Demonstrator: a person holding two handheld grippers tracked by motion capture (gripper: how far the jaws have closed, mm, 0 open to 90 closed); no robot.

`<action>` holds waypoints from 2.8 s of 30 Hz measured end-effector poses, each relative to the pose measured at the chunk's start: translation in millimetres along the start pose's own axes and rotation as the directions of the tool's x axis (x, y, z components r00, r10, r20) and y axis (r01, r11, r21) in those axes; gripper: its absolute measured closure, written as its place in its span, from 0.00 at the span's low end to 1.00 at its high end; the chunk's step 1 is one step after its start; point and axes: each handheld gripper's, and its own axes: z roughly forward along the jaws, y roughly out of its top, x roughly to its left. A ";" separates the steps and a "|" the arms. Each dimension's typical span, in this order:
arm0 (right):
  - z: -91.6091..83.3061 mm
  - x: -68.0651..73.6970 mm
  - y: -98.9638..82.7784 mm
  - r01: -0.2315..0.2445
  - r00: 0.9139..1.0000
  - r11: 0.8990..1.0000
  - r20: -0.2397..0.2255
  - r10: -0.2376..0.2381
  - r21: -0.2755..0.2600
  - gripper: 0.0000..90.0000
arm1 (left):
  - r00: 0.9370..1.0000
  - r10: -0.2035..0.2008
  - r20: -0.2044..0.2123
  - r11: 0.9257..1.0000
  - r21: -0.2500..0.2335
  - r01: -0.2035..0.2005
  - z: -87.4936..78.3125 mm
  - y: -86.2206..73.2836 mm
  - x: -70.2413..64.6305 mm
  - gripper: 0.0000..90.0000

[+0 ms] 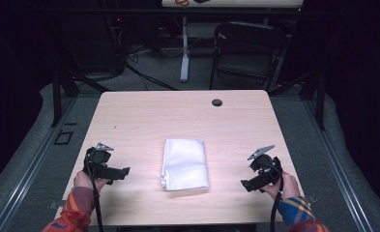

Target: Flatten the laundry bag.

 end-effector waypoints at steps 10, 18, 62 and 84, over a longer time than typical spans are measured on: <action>-0.9 13.5 6.5 0.049 0.999 0.999 -0.020 -0.049 -0.009 0.06 | 1.000 0.010 0.014 1.000 -0.016 -0.009 -1.1 -1.0 -6.3 0.00; -4.1 33.0 20.3 0.105 0.993 0.994 -0.046 -0.106 -0.019 0.08 | 1.000 0.026 0.018 1.000 -0.011 -0.026 -0.2 -0.9 -9.1 0.00; 67.7 145.3 112.0 0.354 0.901 0.934 -0.253 -0.354 -0.047 0.17 | 0.998 0.063 0.031 0.998 0.016 -0.063 9.6 4.6 -17.2 0.00; 88.0 134.5 117.2 0.284 0.922 0.958 -0.266 -0.281 -0.028 0.74 | 0.993 0.105 0.047 0.993 0.043 -0.108 15.2 5.7 -23.6 0.00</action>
